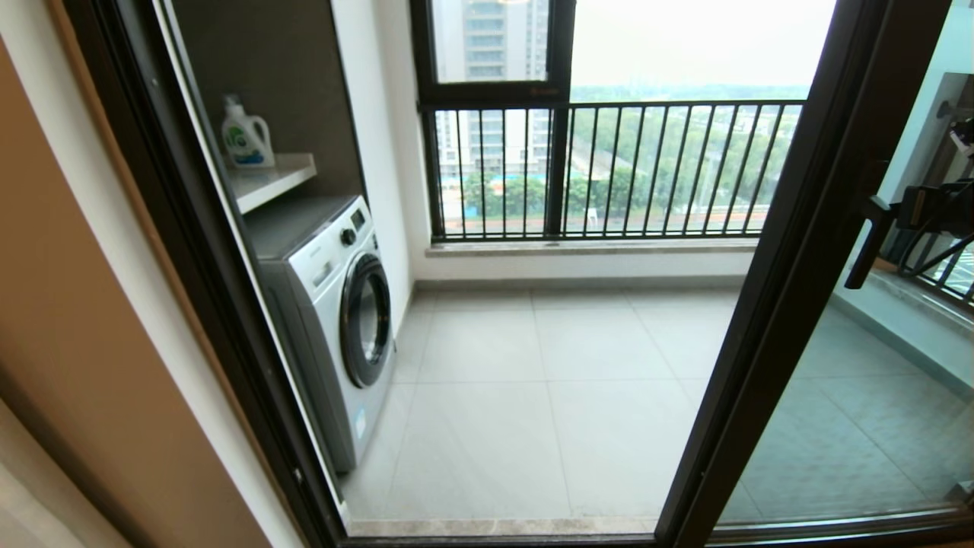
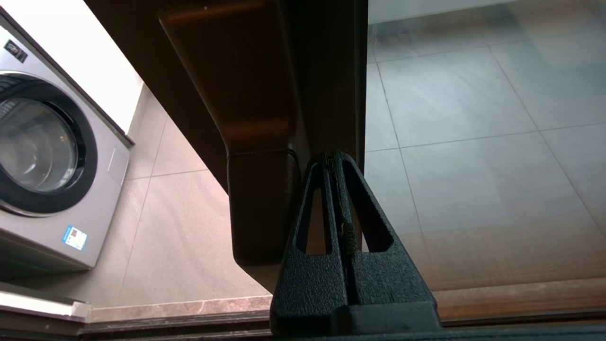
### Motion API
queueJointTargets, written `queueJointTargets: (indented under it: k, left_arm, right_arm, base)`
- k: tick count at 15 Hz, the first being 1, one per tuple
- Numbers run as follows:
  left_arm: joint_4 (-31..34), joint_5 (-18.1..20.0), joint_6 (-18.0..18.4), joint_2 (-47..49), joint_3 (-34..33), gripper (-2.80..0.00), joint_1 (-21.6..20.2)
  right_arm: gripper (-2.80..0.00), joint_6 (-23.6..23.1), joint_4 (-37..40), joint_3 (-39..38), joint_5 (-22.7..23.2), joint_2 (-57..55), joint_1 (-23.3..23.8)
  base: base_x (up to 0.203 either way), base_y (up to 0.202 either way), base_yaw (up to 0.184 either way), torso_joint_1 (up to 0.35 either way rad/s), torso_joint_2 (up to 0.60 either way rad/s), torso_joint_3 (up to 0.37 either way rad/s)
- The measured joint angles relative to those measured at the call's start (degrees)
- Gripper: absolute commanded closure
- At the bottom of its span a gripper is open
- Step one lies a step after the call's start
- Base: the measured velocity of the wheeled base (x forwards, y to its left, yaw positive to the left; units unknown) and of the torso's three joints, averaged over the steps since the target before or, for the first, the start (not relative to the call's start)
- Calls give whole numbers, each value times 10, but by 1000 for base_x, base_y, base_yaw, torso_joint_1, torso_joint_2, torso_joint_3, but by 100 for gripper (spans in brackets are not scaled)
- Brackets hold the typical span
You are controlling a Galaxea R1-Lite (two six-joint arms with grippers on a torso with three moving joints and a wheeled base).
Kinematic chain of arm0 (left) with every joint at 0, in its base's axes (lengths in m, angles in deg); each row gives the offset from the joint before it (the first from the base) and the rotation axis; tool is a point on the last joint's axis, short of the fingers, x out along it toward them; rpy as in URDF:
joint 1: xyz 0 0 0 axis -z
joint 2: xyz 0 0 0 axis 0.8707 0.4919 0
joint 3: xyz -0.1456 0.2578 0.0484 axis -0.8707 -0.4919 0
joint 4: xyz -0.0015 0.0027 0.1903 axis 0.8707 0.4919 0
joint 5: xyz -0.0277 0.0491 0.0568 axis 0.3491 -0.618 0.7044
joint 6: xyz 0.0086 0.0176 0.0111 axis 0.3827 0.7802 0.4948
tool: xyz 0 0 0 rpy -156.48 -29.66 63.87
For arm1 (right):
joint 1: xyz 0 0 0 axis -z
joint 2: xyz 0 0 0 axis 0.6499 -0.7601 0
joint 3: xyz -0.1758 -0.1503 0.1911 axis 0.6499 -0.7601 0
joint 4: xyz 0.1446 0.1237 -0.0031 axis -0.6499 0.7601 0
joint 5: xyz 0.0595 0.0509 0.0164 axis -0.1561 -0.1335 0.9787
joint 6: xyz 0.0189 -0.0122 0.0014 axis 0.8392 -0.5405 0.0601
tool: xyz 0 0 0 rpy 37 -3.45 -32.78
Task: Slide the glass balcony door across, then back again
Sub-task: Close the slid door
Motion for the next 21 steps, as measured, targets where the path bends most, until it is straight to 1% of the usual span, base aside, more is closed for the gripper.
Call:
queueJointTargets:
  k: [8,14,17,21]
  left_arm:
    - [0,0,0,0,0,0,0]
    - [0,0,0,0,0,0,0]
    - [0,0,0,0,0,0,0]
    - [0,0,0,0,0,0,0]
  right_arm:
    - [0,-1,6,-15,-5,16,-30]
    - [0,1,3,-63,-15,49,-71]
    - [0,16,6,-86,-22,71,-94]
    - [0,19,5,-107,-25,92,-124]
  base:
    - [0,0,0,0,0,0]
    - [0,0,0,0,0,0]
    - [0,0,0,0,0,0]
    - [0,0,0,0,0,0]
